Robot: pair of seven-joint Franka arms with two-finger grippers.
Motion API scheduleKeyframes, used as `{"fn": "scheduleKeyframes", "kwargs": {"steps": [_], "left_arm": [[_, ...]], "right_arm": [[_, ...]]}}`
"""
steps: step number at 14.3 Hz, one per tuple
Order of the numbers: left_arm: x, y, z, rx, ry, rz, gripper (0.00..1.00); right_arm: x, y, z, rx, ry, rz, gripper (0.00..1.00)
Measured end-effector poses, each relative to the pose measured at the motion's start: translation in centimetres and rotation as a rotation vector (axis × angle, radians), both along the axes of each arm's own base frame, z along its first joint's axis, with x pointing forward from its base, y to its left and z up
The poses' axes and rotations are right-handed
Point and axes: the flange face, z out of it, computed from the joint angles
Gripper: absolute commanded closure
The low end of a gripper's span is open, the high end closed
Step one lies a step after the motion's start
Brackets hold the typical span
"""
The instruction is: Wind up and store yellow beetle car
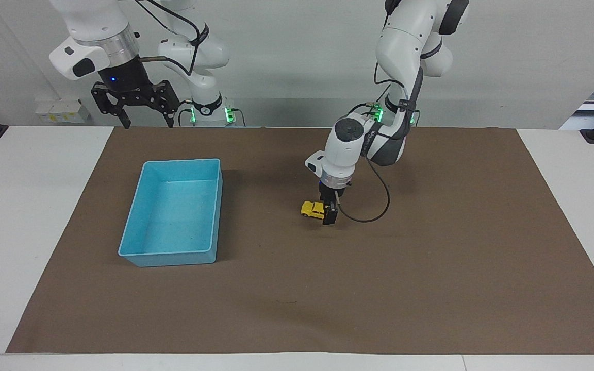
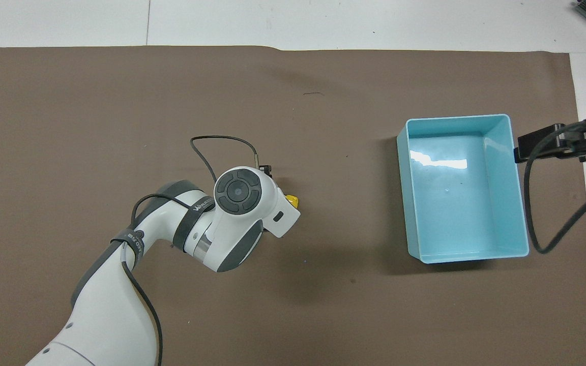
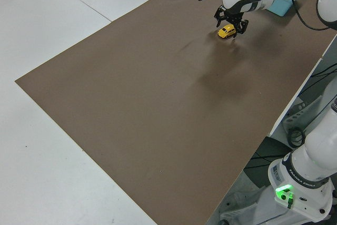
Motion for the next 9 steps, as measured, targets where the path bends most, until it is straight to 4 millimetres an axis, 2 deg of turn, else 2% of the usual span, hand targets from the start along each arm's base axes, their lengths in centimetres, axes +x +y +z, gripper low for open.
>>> {"fn": "scheduleKeyframes", "kwargs": {"steps": [3,4,5,6,7,8,9], "left_arm": [[-0.7,-0.9,0.0,0.015,-0.006,-0.012,0.0],[-1.1,-1.3,0.0,0.029,-0.014,-0.015,0.06],[-1.4,-1.6,-0.1,0.044,-0.02,-0.017,0.21],[-1.6,-1.8,0.0,0.063,-0.025,-0.021,0.48],[-1.6,-1.9,0.1,0.079,-0.033,-0.024,0.79],[-1.5,-2.0,0.5,0.092,-0.042,-0.027,0.99],[-1.2,-2.1,0.9,0.097,-0.051,-0.029,1.0]], "right_arm": [[0.0,0.0,0.0,0.0,0.0,0.0,0.0],[0.0,0.0,0.0,0.0,0.0,0.0,0.0],[0.0,0.0,0.0,0.0,0.0,0.0,0.0],[0.0,0.0,0.0,0.0,0.0,0.0,0.0],[0.0,0.0,0.0,0.0,0.0,0.0,0.0],[0.0,0.0,0.0,0.0,0.0,0.0,0.0],[0.0,0.0,0.0,0.0,0.0,0.0,0.0]]}}
